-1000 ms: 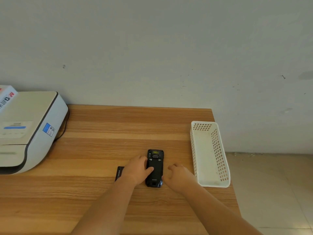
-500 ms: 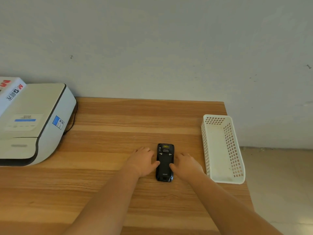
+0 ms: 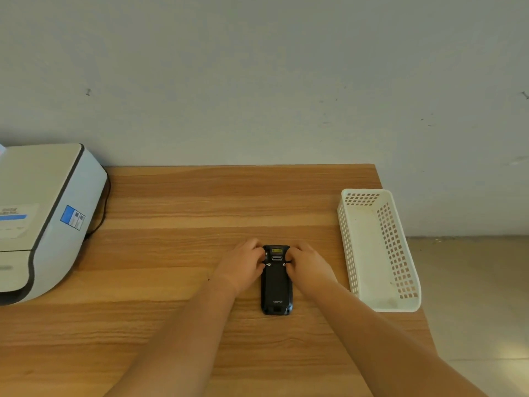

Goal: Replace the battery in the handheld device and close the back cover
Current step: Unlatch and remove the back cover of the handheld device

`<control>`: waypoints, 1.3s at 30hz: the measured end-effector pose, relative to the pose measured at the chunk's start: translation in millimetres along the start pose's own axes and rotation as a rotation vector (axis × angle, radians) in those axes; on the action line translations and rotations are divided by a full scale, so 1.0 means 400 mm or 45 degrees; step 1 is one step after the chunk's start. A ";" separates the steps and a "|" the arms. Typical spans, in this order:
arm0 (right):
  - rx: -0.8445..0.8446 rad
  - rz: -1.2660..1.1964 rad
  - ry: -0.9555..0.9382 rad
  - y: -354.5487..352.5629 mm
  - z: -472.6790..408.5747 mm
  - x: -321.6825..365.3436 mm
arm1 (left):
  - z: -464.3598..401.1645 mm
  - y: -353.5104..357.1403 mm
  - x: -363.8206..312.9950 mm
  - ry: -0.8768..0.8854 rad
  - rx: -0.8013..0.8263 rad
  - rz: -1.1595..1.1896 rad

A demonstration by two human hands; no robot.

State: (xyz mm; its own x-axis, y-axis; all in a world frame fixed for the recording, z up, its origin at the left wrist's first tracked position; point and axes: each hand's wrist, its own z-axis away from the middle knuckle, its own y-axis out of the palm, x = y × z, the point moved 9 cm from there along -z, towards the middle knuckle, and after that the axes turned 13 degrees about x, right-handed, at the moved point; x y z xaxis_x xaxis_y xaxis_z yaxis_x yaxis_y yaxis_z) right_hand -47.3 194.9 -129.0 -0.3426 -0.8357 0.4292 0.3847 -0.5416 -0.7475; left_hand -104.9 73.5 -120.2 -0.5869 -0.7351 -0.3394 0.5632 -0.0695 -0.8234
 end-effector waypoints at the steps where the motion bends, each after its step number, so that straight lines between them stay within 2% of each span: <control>1: -0.008 0.003 -0.001 -0.002 -0.002 0.002 | -0.002 -0.002 -0.001 0.009 -0.002 0.004; 15: 0.045 0.213 -0.076 -0.004 -0.015 0.026 | -0.009 -0.023 -0.025 0.083 -0.041 -0.079; 28: 0.045 0.328 -0.206 0.011 -0.022 0.027 | -0.047 0.003 -0.054 0.154 0.141 -0.314; 39: 0.043 0.326 -0.198 0.017 -0.029 0.022 | -0.064 0.029 -0.075 0.233 0.263 -0.618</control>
State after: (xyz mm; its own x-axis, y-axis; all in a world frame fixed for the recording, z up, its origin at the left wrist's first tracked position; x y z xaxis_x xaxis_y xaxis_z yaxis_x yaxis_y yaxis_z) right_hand -57.6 184.9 -135.9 -0.0964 -0.9480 0.3034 0.4708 -0.3120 -0.8252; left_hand -95.9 111.9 -131.1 -0.8885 -0.4578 -0.0318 0.2942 -0.5152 -0.8050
